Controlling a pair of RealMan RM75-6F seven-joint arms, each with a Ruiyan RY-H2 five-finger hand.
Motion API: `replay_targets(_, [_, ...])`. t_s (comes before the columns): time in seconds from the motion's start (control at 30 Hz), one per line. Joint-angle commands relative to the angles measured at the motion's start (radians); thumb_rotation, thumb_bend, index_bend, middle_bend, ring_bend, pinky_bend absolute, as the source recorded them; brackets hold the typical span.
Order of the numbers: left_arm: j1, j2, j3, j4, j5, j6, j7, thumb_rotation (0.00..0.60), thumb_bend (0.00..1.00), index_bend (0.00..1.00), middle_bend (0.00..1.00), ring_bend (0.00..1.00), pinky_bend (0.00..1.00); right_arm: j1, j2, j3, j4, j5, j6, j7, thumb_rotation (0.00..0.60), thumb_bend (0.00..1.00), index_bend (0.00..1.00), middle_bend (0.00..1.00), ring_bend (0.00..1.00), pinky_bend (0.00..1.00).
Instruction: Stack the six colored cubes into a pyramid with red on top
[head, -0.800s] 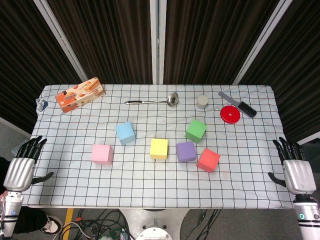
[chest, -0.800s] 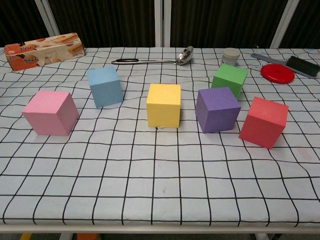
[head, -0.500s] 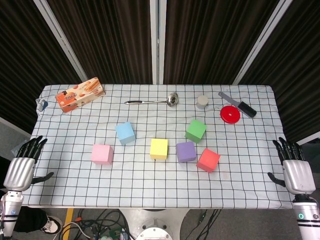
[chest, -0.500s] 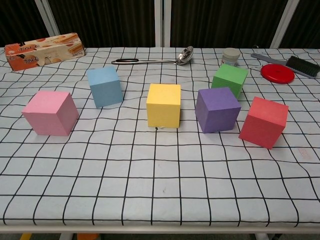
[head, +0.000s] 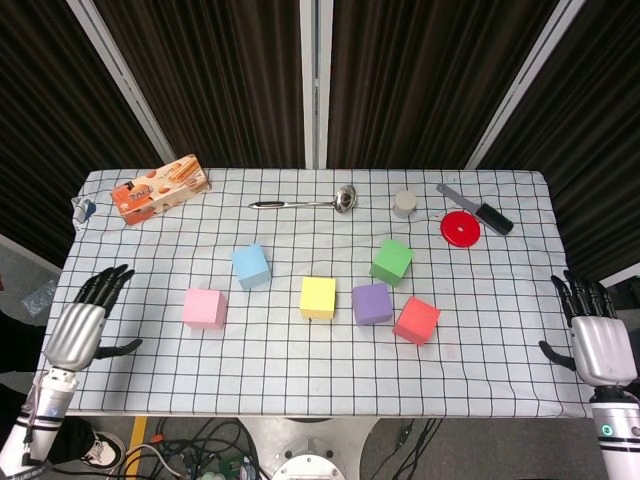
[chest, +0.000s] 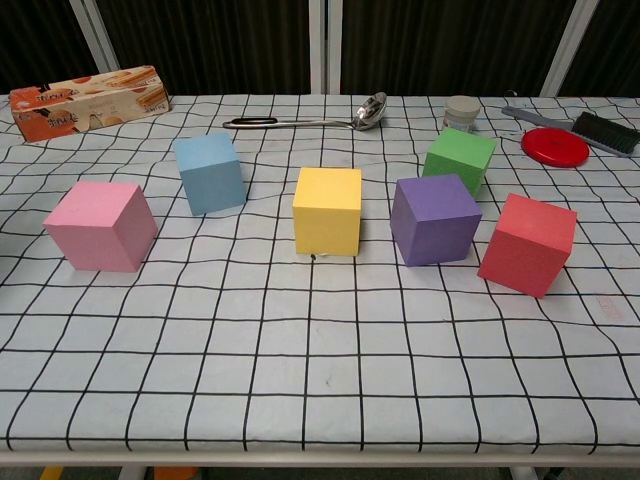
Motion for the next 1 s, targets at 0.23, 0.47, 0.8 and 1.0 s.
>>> replay_targets(0.23, [-0.124,-0.032,-0.048,-0.155,-0.035,-0.144,0.157,0.6,0.0,0.0,0.04,0.0,0.11,0.003,0.016,0.012,0.019,0.022,-0.013,0.033,0.6,0.1,0.0,0.0,0.0,0.0])
replay_targets(0.47, [-0.204,-0.085,-0.078,-0.176,-0.08,-0.233,0.181,0.6,0.0,0.0,0.07,0.0,0.1,0.017,0.024,0.029,0.032,0.039,-0.028,0.052,0.6,0.1,0.0,0.0,0.0,0.0])
replay_targets(0.8, [-0.318,-0.196,-0.129,-0.085,-0.204,-0.352,0.226,0.6,0.0,0.01,0.08,0.0,0.1,0.015,0.03,0.022,0.035,0.0,-0.002,0.072,0.6,0.1,0.0,0.0,0.0,0.0])
replay_targets(1.0, [-0.365,-0.259,-0.14,0.004,-0.257,-0.388,0.251,0.6,0.0,0.01,0.08,0.0,0.1,0.011,0.043,0.025,0.022,-0.024,0.026,0.076,0.6,0.1,0.0,0.0,0.0,0.0])
